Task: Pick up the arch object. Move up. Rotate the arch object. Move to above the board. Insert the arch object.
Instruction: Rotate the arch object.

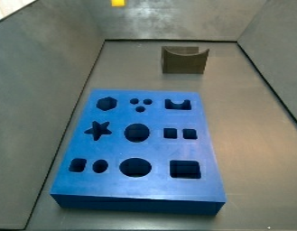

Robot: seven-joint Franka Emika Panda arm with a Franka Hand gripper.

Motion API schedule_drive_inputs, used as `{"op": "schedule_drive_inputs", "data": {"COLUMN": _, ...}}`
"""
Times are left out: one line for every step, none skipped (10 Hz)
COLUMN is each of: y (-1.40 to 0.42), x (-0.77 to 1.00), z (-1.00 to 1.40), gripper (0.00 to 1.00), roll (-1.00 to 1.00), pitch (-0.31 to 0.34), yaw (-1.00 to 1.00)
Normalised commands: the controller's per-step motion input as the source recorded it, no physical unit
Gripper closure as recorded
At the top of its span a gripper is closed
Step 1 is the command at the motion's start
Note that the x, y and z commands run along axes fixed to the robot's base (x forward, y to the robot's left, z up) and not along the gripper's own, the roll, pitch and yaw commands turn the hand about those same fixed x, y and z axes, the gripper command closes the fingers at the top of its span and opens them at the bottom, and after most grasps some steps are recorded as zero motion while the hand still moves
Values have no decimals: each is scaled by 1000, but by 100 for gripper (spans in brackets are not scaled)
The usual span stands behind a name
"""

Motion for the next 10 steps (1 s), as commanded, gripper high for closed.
{"op": "schedule_drive_inputs", "data": {"y": 0, "x": 0, "z": -1000, "gripper": 100, "roll": 0, "pitch": 0, "yaw": 0}}
{"op": "schedule_drive_inputs", "data": {"y": 0, "x": 5, "z": -1000, "gripper": 100, "roll": 0, "pitch": -13, "yaw": 46}}
{"op": "schedule_drive_inputs", "data": {"y": 1, "x": 13, "z": -1000, "gripper": 100, "roll": -4, "pitch": -49, "yaw": 47}}
{"op": "schedule_drive_inputs", "data": {"y": 0, "x": 10, "z": -1000, "gripper": 100, "roll": -11, "pitch": -60, "yaw": 43}}
{"op": "schedule_drive_inputs", "data": {"y": -1, "x": 9, "z": -1000, "gripper": 100, "roll": -18, "pitch": -69, "yaw": 35}}
{"op": "schedule_drive_inputs", "data": {"y": -1, "x": 12, "z": -1000, "gripper": 100, "roll": -24, "pitch": -67, "yaw": 29}}
{"op": "schedule_drive_inputs", "data": {"y": 0, "x": 17, "z": -1000, "gripper": 100, "roll": -33, "pitch": -55, "yaw": 24}}
{"op": "schedule_drive_inputs", "data": {"y": -1, "x": 19, "z": -1000, "gripper": 100, "roll": -39, "pitch": -50, "yaw": 22}}
{"op": "schedule_drive_inputs", "data": {"y": -2, "x": 22, "z": -1000, "gripper": 100, "roll": -48, "pitch": -49, "yaw": 21}}
{"op": "schedule_drive_inputs", "data": {"y": -4, "x": 23, "z": -1000, "gripper": 100, "roll": -55, "pitch": -53, "yaw": 20}}
